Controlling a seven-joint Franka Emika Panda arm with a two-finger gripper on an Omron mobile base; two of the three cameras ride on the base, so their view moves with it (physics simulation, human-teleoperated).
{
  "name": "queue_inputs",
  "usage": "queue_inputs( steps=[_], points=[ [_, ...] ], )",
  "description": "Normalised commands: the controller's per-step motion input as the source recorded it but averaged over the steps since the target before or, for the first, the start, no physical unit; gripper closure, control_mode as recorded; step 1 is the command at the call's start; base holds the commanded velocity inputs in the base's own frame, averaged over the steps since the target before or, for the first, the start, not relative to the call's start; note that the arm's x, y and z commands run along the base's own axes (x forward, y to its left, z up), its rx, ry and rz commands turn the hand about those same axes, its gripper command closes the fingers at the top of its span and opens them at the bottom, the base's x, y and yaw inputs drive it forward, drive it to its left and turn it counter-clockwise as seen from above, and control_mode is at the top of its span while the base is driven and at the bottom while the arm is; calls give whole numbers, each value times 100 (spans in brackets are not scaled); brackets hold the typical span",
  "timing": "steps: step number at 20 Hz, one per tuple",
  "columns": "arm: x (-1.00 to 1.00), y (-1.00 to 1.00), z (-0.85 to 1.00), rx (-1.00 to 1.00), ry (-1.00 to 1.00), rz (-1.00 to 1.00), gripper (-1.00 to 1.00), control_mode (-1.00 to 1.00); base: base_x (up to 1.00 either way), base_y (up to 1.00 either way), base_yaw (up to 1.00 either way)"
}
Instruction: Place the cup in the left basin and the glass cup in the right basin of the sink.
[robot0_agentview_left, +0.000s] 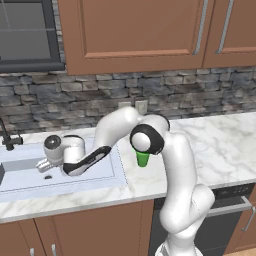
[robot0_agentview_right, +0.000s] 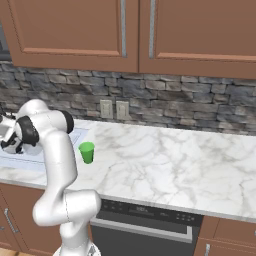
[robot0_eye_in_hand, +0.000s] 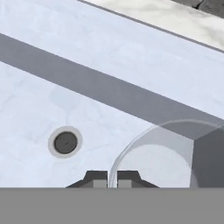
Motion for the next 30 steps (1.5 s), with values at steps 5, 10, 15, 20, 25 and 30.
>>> queue_inputs(
  steps=[5,10,15,20,25,30],
  points=[
    [25,0,-54,9,0,0,100,-100,0,0,0],
    [26,0,-44,7,0,0,100,-100,0,0,0],
    [17,0,-8,3,0,0,-100,-100,0,0,0],
    [-1,0,7,0,-5,1,-100,-100,0,0,0],
    [-20,1,48,0,-13,3,-100,-100,0,0,0],
    [-26,3,66,0,-16,3,-100,-100,0,0,0]
  ],
)
